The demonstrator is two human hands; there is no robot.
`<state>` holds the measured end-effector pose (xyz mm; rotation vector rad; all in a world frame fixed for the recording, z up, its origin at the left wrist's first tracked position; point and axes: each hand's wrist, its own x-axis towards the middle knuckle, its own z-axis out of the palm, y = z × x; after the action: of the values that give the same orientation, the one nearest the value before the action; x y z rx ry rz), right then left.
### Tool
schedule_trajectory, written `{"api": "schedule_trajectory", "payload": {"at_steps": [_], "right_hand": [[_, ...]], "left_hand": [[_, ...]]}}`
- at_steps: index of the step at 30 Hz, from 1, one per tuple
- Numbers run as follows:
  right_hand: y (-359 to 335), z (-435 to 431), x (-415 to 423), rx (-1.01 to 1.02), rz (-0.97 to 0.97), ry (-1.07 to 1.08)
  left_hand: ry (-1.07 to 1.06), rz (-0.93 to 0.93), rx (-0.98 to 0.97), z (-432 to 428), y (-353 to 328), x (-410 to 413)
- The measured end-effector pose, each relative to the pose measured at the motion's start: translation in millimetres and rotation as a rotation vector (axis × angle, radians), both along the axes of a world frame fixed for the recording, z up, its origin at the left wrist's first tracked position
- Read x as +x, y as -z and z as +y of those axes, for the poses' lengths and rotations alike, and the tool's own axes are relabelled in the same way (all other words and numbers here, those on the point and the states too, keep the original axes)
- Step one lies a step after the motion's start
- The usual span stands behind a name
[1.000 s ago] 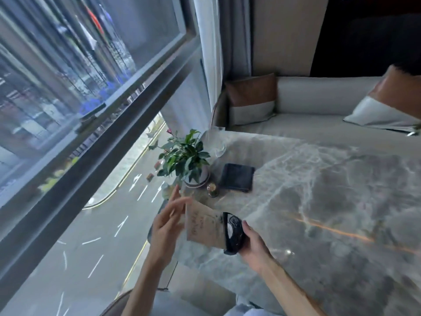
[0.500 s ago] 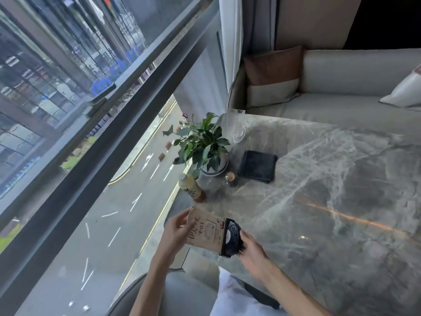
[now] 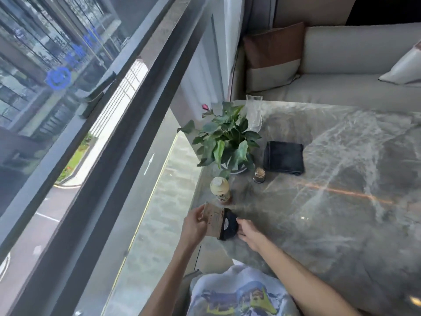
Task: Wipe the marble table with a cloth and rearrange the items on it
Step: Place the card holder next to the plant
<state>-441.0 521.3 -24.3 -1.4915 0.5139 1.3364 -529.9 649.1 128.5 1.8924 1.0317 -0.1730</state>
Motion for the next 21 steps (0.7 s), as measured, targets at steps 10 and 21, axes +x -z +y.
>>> {"api": "schedule_trajectory", "payload": {"at_steps": [10,21], "right_hand": [[7,23,-6,-0.037,0.016,0.062],[23,-1,5,-0.127,-0.027,0.115]], "left_hand": [[0.141,0.001,-0.071,27,12,14],[0.15,0.017,-0.169,10,30,8]]}}
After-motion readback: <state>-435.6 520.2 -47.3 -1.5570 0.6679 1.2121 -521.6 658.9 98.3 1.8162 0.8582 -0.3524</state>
